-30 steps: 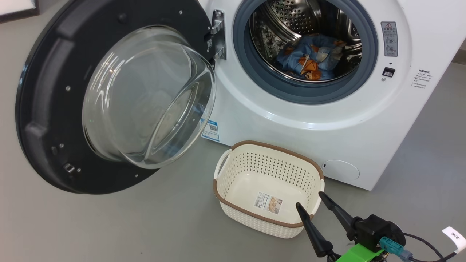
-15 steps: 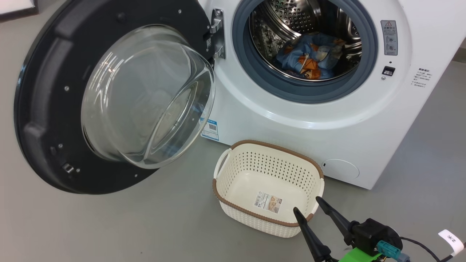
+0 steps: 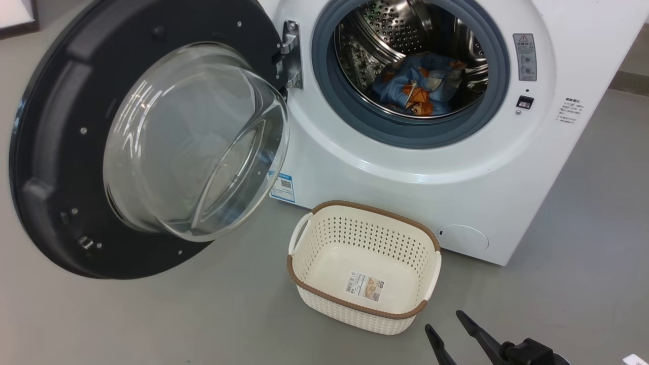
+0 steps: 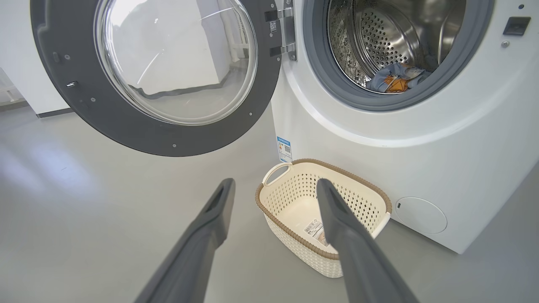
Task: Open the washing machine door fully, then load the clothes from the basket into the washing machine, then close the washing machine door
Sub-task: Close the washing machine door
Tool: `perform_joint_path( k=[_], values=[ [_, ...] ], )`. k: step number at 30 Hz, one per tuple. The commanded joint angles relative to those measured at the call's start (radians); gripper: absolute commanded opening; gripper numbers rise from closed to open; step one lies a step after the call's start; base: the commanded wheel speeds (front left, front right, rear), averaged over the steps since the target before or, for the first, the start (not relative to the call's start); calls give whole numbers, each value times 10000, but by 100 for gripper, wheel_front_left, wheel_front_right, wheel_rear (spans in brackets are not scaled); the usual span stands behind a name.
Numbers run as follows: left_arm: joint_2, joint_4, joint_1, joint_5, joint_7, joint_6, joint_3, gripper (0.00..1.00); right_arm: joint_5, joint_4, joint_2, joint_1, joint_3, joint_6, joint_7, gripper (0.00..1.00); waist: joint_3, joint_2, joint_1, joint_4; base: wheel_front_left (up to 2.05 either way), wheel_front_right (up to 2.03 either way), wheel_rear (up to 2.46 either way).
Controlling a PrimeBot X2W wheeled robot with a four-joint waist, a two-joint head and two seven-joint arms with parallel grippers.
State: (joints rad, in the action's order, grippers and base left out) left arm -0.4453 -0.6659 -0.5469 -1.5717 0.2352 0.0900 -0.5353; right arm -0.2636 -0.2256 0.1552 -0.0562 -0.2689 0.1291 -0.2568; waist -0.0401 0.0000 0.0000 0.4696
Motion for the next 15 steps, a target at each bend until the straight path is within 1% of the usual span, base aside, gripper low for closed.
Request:
perform_joint_path(
  k=[1, 10, 15],
  values=[
    [-673, -62, -541, -175, 233, -300, -42, 0, -81, 290, 120, 24, -83, 16, -49, 100, -2, 0, 0, -65, 0, 0, 0],
    [-776, -1519, -1197, -235, 707, -1267, 192, 0, -3, 450, 415, -80, 42, 16, -49, 100, 352, 0, 0, -460, 0, 0, 0],
    [-756, -2078, -1497, -370, 874, -1693, 151, 0, 24, 476, 549, 21, 38, 16, -49, 100, 634, 0, 0, -638, 0, 0, 0]
  ],
)
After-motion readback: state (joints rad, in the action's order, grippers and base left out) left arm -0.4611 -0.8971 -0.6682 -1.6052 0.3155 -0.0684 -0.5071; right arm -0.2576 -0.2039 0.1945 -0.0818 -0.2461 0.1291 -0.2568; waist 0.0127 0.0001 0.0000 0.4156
